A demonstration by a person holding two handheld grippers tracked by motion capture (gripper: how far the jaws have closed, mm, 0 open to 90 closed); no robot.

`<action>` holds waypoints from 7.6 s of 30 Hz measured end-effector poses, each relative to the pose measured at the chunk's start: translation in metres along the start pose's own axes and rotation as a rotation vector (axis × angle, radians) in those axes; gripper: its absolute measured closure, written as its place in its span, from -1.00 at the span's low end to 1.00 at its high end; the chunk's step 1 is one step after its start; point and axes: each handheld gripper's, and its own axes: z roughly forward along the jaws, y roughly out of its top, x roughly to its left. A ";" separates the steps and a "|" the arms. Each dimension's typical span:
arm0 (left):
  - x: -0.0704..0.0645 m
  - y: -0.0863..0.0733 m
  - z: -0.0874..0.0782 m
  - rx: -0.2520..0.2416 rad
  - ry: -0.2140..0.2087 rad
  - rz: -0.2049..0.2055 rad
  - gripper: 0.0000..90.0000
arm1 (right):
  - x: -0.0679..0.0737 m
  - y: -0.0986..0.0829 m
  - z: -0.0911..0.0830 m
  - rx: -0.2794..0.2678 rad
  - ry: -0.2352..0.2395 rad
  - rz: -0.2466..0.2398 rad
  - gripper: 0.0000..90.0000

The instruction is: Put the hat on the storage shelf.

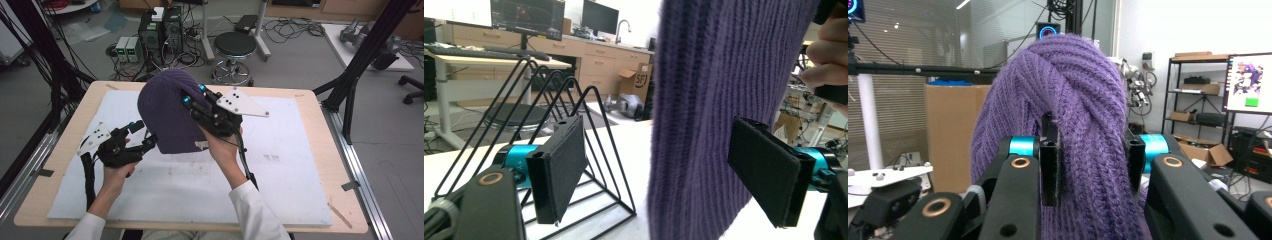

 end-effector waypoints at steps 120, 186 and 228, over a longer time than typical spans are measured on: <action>0.093 0.043 0.061 0.134 0.032 -0.053 0.78 | -0.048 -0.023 0.070 0.185 -0.326 -0.187 0.57; 0.106 -0.017 0.031 0.114 0.173 -0.100 -0.27 | -0.046 -0.080 0.079 0.391 -0.317 -0.041 -0.72; 0.061 0.023 -0.024 -0.239 0.250 0.118 -0.56 | -0.107 -0.035 -0.108 0.056 -0.534 0.010 -0.75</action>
